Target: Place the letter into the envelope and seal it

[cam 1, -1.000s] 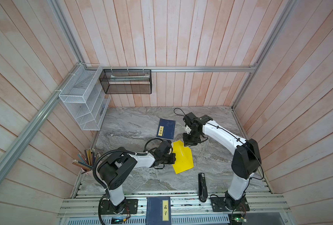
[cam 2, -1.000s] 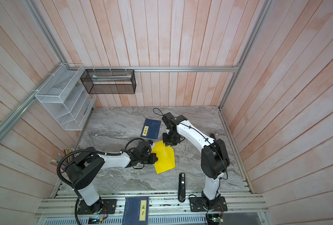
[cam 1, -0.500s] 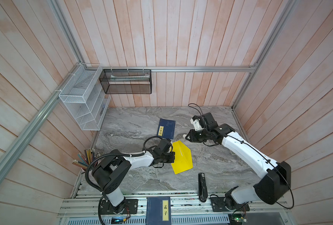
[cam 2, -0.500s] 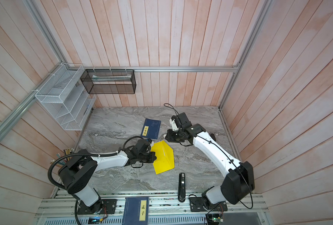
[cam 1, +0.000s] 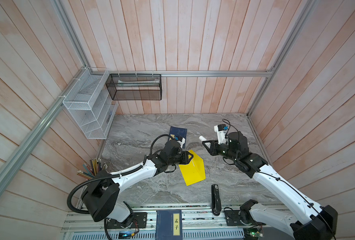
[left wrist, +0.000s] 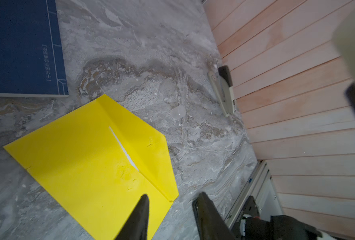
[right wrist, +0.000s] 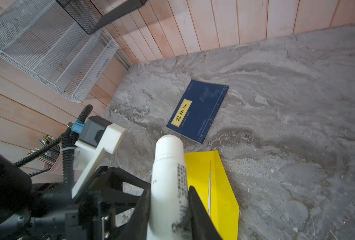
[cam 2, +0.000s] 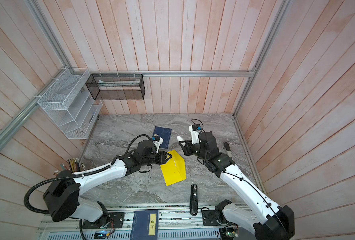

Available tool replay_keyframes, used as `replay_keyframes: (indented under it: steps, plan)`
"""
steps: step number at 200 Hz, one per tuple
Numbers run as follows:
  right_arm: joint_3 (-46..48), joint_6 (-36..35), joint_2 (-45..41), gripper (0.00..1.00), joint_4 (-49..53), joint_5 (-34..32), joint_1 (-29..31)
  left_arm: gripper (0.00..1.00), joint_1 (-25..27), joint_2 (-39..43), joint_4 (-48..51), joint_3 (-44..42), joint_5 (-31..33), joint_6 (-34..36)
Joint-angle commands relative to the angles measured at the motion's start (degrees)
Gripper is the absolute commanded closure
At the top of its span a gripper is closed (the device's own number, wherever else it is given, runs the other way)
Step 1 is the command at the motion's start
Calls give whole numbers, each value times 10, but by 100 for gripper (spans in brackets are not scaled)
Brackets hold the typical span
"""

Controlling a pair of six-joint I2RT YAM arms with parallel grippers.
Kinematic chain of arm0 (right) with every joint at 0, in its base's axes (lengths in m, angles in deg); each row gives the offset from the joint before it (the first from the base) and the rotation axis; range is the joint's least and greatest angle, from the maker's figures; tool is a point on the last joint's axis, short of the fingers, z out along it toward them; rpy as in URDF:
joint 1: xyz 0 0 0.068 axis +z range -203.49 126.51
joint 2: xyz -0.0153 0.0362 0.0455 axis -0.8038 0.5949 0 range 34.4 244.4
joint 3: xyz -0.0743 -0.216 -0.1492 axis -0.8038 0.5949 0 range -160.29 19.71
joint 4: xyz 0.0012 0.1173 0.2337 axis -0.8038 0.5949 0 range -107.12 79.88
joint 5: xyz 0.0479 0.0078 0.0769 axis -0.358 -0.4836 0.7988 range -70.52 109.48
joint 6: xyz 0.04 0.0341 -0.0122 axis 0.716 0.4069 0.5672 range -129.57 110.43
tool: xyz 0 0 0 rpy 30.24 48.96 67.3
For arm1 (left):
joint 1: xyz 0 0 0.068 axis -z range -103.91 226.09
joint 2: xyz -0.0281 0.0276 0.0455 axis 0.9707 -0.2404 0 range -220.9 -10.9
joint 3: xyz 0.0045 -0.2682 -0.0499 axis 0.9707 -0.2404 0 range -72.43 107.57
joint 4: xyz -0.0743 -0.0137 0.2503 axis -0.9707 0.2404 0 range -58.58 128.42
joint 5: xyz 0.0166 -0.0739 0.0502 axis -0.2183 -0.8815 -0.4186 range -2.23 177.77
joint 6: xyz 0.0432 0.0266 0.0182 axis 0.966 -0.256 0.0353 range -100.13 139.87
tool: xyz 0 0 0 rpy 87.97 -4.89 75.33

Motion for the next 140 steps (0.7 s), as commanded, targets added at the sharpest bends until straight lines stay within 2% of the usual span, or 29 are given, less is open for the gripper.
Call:
replay_keyframes:
  steps: [1,18,40,107,140]
  plan:
    - [46,-25,-36,100,-123,-20,11,47,-10,59,-68,-41,3,-27]
    - [86,-52,-59,100,-187,-38,31,39,-16,104,-126,-77,1,-47]
    - [130,-96,-70,100,-267,-60,67,35,-24,149,-185,-110,0,-65]
    - [206,-188,-28,100,-498,-179,196,33,-32,194,-328,-171,-41,-111]
    - [221,-223,10,100,-585,-217,235,34,-32,201,-381,-194,-50,-129]
